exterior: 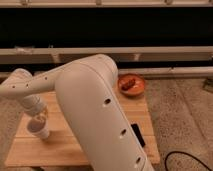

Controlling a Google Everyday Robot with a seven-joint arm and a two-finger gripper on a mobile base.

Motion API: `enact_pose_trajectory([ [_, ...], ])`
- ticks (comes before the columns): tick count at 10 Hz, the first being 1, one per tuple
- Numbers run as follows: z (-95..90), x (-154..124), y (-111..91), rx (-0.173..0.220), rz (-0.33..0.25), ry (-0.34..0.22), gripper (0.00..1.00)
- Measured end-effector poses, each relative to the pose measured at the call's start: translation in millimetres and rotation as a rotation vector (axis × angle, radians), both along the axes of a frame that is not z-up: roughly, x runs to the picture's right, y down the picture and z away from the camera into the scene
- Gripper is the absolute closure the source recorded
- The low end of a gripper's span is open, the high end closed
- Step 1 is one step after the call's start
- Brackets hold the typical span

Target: Pick up the ceramic cup

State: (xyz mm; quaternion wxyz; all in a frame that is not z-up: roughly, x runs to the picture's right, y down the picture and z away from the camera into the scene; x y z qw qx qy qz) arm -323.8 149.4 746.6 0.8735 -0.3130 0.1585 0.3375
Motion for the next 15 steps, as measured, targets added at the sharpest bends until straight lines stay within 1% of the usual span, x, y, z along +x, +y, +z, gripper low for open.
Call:
enact_pose_trajectory([
  [1, 2.0, 0, 1, 0.002, 0.002, 0.000, 0.97],
  [2, 3.2, 0, 1, 0.003, 0.004, 0.000, 0.98],
  [4, -0.4, -1, -3, 0.006, 0.005, -0.004, 0.98],
  [6, -9.3, 3, -14, 0.011, 0.000, -0.003, 0.98],
  [12, -15.9, 9, -21, 0.021, -0.004, -0.003, 0.98],
  [14, -15.5, 8, -19, 0.021, -0.007, -0.003, 0.88],
  [15, -14.2, 9, -18, 0.023, -0.008, -0.004, 0.85],
])
